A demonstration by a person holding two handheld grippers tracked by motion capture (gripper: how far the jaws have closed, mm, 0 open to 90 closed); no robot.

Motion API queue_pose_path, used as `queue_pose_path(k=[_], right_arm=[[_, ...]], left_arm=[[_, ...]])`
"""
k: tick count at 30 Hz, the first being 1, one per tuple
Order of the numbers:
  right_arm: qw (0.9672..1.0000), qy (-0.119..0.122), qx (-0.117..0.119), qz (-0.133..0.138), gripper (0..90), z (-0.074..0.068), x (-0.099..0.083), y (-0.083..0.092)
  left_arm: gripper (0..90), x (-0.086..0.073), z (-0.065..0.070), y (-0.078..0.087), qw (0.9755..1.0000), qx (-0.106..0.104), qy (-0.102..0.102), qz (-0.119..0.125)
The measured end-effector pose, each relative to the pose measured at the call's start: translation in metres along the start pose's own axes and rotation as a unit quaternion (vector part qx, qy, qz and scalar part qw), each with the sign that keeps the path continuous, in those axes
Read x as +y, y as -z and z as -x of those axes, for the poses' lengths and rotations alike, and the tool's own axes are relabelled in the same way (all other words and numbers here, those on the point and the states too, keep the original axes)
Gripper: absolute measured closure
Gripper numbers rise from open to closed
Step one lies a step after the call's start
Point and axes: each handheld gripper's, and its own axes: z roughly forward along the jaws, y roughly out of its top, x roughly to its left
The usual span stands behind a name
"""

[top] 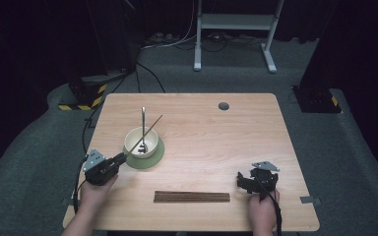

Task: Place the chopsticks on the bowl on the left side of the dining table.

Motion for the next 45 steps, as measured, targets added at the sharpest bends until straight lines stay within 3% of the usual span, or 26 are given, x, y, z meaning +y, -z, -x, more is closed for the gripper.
queue_pose_path(k=[5,11,13,14,15,16,21,24,27,30,35,36,37,39,40,41,45], right_arm=[[1.0000,0.000,0.000,0.000,10.0,0.000,0.000,0.000],[1.0000,0.000,0.000,0.000,10.0,0.000,0.000,0.000],[1.0000,0.000,0.000,0.000,10.0,0.000,0.000,0.000],[1.0000,0.000,0.000,0.000,10.0,0.000,0.000,0.000],[1.0000,0.000,0.000,0.000,10.0,0.000,0.000,0.000],[1.0000,0.000,0.000,0.000,10.0,0.000,0.000,0.000],[1.0000,0.000,0.000,0.000,10.0,0.000,0.000,0.000],[1.0000,0.000,0.000,0.000,10.0,0.000,0.000,0.000],[1.0000,0.000,0.001,0.000,10.0,0.000,0.000,0.000],[1.0000,0.000,0.000,0.000,10.0,0.000,0.000,0.000],[1.0000,-0.001,0.001,-0.001,10.0,0.000,0.000,0.000],[1.0000,-0.001,0.001,-0.001,10.0,0.000,0.000,0.000],[1.0000,-0.001,0.001,-0.001,10.0,0.000,0.000,0.000],[1.0000,0.000,0.001,0.000,10.0,0.000,0.000,0.000],[1.0000,-0.002,0.001,-0.001,10.0,-0.001,0.000,0.000],[1.0000,-0.002,0.001,-0.001,10.0,-0.001,0.000,0.000],[1.0000,-0.004,0.002,-0.004,10.0,-0.001,0.000,0.001]], left_arm=[[63.5,0.002,0.002,0.003,0.9999,0.010,0.001,0.011],[59.7,0.009,0.010,0.009,0.9997,-0.005,0.003,0.023],[59.6,0.012,0.017,0.011,0.9995,-0.016,-0.009,0.024],[59.5,0.013,0.025,0.010,0.9990,-0.026,-0.029,0.022],[59.5,0.013,0.025,0.010,0.9990,-0.026,-0.029,0.022],[59.3,0.014,0.033,0.009,0.9982,-0.038,-0.044,0.010],[58.9,0.010,0.052,0.001,0.9963,-0.067,-0.054,-0.003],[58.9,0.006,0.069,-0.008,0.9931,-0.092,-0.069,-0.025],[58.9,0.005,0.075,-0.012,0.9906,-0.102,-0.082,-0.037],[59.1,0.003,0.079,-0.014,0.9902,-0.110,-0.074,-0.043],[59.1,-0.002,0.087,-0.022,0.9858,-0.132,-0.079,-0.067],[59.2,-0.004,0.088,-0.024,0.9838,-0.141,-0.084,-0.072],[60.2,-0.004,0.088,-0.024,0.9838,-0.141,-0.084,-0.072],[61.9,-0.007,0.091,-0.027,0.9806,-0.149,-0.095,-0.085],[62.1,-0.009,0.093,-0.030,0.9767,-0.161,-0.097,-0.104],[62.1,-0.009,0.093,-0.030,0.9767,-0.161,-0.097,-0.104],[62.1,-0.014,0.096,-0.036,0.9697,-0.181,-0.101,-0.130]])
